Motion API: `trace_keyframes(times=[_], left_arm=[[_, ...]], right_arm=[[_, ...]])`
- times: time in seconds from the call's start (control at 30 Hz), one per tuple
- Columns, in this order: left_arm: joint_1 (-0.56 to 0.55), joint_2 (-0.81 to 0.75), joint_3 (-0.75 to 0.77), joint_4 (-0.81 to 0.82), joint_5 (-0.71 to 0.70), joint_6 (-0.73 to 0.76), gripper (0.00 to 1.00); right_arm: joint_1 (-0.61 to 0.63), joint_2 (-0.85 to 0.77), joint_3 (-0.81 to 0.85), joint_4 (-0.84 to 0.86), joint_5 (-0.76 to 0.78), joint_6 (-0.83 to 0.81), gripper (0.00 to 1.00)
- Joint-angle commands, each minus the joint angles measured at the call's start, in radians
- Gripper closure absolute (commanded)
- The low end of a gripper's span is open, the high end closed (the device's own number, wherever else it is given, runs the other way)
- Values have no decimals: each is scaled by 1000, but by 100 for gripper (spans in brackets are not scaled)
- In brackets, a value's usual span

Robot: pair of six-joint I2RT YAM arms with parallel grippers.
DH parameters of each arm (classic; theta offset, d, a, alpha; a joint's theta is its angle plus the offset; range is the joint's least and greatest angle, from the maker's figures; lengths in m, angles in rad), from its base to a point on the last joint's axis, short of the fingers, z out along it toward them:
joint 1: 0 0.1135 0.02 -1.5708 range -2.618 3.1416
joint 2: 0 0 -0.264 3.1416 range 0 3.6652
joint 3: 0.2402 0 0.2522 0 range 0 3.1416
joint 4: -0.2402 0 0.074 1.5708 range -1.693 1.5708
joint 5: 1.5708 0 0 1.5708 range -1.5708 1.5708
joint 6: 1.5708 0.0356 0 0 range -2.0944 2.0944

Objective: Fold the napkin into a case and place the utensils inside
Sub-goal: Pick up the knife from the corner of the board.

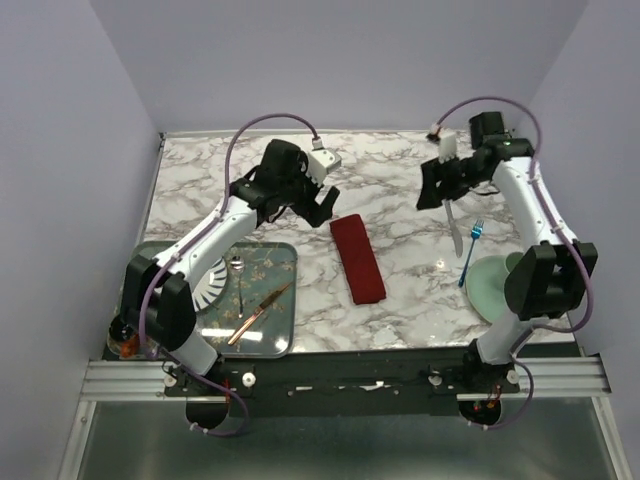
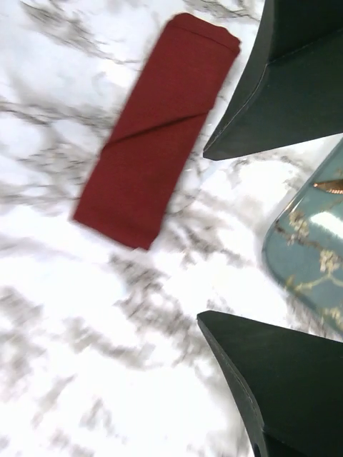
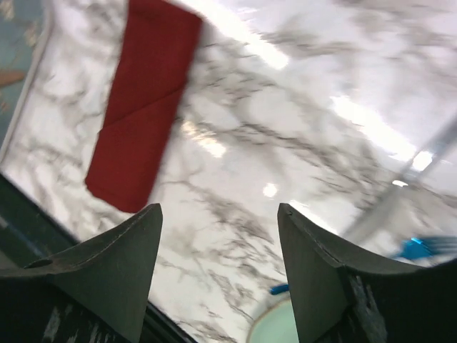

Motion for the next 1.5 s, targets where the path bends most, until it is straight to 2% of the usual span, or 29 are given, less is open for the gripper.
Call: trace_keyframes(times=[0.0, 0.07, 0.17, 0.4, 0.57, 0.73, 1.0, 1.47], left_arm=[[23, -74, 0, 51, -25, 46, 1], [31, -82, -6, 45, -31, 43, 1], [42, -85, -17, 47, -41, 29, 1], [48, -71, -22, 14, -17, 32, 1], [48, -43, 0, -12, -17, 34, 1], [48, -16, 24, -23, -28, 32, 1], [51, 10, 30, -24, -41, 18, 1], [73, 36, 41, -35, -75, -5, 1]], right_arm=[[-150, 122, 171, -14, 200, 82, 28], [-172, 226, 283, -56, 272, 94, 31], [-195, 296, 346, -60, 320, 82, 34], [-207, 451, 413, -63, 373, 65, 38], [-209, 548, 432, -59, 392, 62, 44], [-209, 589, 432, -51, 384, 56, 51], [-206, 629, 406, -33, 379, 62, 52], [-164, 640, 386, -19, 471, 57, 57]])
